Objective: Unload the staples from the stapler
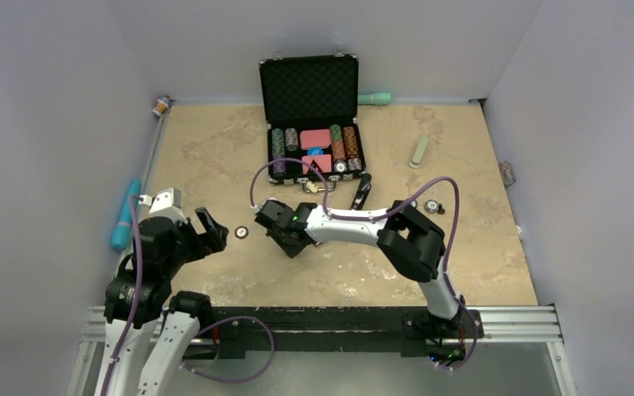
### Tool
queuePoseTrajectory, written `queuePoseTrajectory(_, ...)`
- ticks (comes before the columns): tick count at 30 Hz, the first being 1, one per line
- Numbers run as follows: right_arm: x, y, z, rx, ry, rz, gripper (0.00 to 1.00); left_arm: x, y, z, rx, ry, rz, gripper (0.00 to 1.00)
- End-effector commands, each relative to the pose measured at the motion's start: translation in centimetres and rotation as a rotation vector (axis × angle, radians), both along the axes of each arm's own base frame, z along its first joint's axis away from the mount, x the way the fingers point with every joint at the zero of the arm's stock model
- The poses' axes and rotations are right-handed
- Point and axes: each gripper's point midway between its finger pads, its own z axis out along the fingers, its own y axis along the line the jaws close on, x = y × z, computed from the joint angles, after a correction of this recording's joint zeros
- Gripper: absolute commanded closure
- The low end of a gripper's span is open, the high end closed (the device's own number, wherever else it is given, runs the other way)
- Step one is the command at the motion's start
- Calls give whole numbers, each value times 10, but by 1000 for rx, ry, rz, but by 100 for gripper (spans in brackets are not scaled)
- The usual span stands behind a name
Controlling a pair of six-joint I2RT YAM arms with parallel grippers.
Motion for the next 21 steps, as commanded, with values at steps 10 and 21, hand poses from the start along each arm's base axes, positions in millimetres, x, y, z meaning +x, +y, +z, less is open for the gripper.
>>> queuePoseTrajectory(10, 17, 10, 88, 101, -114, -35, 81, 2, 1, 6, -8, -19, 15, 6)
queuePoseTrajectory(21, 53, -2, 102, 96, -154, -92, 81, 2, 0, 5, -8, -19, 10, 7)
